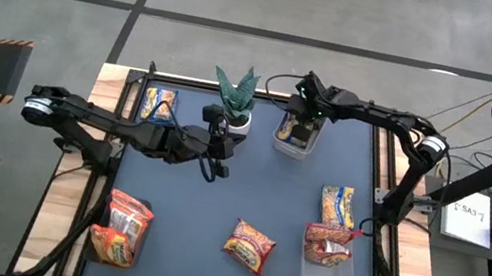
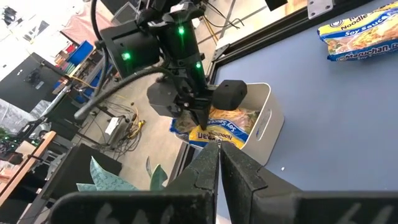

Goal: Sort Maruchan noodles
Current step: Adjust the blue instant noodle pack in the gray bin, then put the red instant noodle pack into the transparent bin

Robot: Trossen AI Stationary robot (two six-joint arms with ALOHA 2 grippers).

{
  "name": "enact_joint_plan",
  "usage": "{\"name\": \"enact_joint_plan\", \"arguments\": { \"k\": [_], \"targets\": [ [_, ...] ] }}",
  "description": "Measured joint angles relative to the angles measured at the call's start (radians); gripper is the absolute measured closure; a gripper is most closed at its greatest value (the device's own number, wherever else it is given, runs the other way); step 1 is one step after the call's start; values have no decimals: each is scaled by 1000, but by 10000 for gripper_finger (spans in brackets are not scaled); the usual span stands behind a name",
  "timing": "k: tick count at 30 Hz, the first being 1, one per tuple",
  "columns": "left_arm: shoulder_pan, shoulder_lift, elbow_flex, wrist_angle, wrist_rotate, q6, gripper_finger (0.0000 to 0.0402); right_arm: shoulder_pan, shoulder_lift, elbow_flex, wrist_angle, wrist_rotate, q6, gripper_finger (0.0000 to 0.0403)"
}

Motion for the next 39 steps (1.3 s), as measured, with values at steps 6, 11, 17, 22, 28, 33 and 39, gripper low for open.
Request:
{"name": "enact_joint_plan", "arguments": {
  "k": [6,11,17,22,28,33,39],
  "targets": [
    [0,0,0,0,0,-14,402,2,-36,12,-19,9,15,394],
    [0,0,0,-3,-1,-26,402,8,-72,22,-19,102,20,395],
    [0,0,0,-4,-1,-29,402,19,-103,22,-32,212,1,395],
    [0,0,-1,-4,-1,-29,402,27,-130,22,-35,263,-2,395],
    [0,0,-1,-9,-2,-38,402,50,-175,20,-97,176,112,395],
    [0,0,-7,-28,-1,-55,402,124,-276,-10,-146,-3,252,395],
    [0,0,-12,-42,87,-74,402,315,-421,-108,-100,-131,363,395]
  ]
}}
